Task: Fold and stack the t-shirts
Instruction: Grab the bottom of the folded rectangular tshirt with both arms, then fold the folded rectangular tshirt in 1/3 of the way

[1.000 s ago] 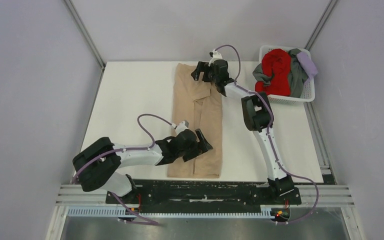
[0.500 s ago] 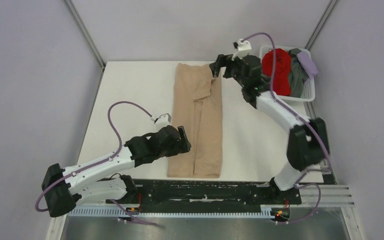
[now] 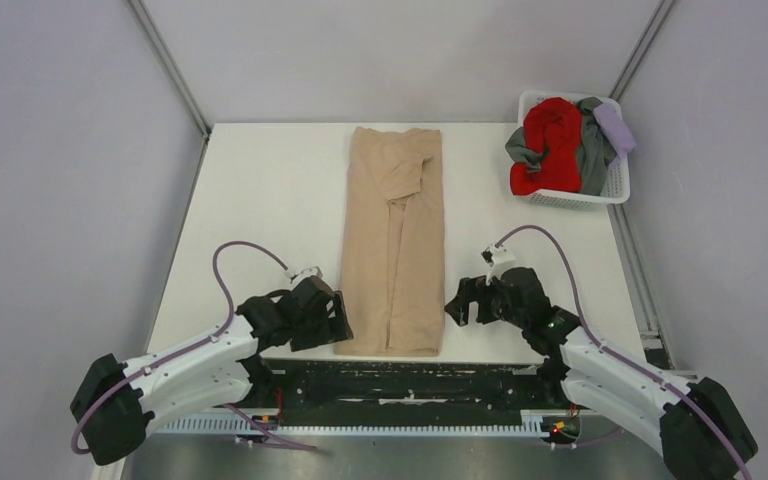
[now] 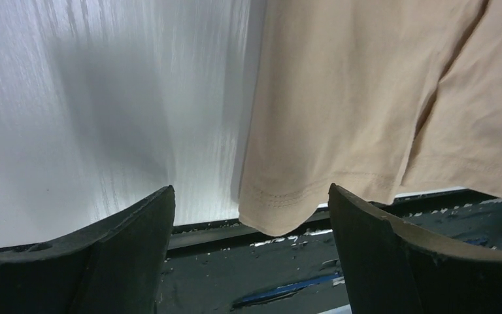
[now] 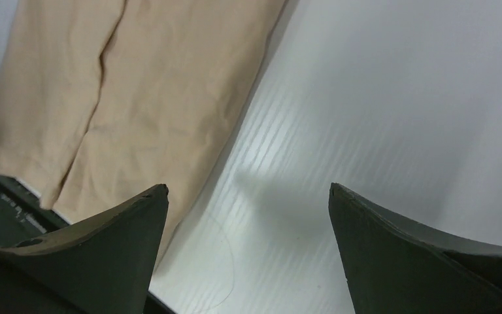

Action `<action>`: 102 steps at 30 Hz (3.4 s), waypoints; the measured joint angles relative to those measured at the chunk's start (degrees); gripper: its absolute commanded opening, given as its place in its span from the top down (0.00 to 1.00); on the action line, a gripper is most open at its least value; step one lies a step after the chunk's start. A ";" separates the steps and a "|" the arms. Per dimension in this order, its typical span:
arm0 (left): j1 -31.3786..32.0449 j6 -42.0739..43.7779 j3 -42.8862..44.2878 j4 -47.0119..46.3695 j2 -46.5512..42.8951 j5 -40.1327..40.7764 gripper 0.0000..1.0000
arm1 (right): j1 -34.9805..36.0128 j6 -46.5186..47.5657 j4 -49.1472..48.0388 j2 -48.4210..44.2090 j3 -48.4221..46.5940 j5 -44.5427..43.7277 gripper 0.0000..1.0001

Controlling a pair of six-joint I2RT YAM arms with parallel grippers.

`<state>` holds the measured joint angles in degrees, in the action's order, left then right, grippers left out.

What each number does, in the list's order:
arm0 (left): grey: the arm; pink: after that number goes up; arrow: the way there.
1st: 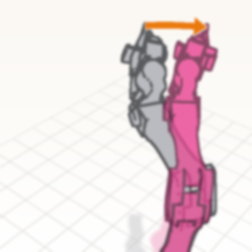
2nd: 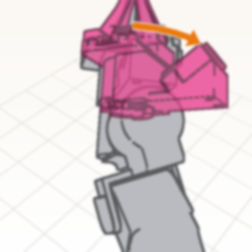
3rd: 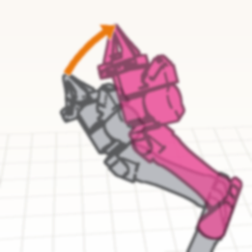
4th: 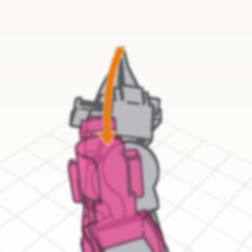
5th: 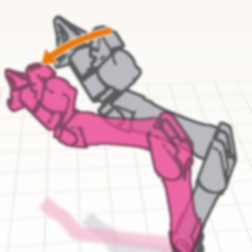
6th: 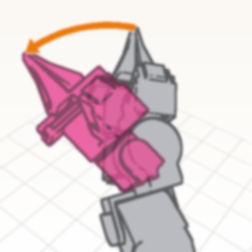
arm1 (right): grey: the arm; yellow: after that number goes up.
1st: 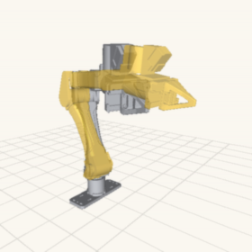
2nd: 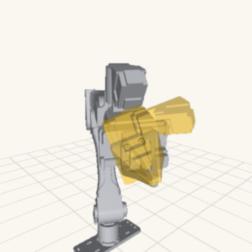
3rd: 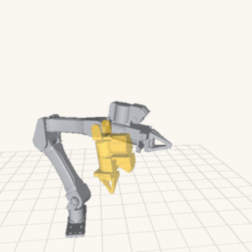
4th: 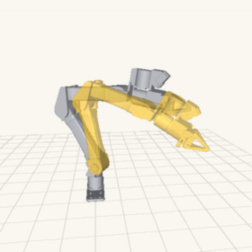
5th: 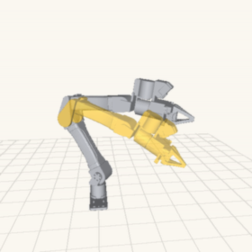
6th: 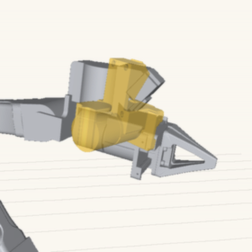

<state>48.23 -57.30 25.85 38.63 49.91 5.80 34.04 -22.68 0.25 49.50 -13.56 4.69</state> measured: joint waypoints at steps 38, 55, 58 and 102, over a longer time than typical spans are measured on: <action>-0.15 -1.07 -7.32 -4.63 -4.52 -9.70 0.98 | 18.86 -17.38 -7.39 -1.11 9.29 8.11 1.00; -2.10 2.29 9.01 -9.05 9.81 -4.55 0.98 | 18.08 -3.37 -7.45 6.91 -5.53 2.47 1.00; -5.57 3.43 12.46 -11.50 13.16 -3.80 0.98 | 15.76 -1.44 -8.26 9.77 -8.57 0.94 1.00; -27.91 17.53 52.54 -21.42 60.37 -9.14 0.00 | -14.82 3.87 -23.34 53.46 -39.47 13.44 0.02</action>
<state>20.32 -39.77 78.39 17.21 110.28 -3.33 19.22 -18.81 -23.09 102.96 -53.04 18.13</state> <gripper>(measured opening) 0.992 0.972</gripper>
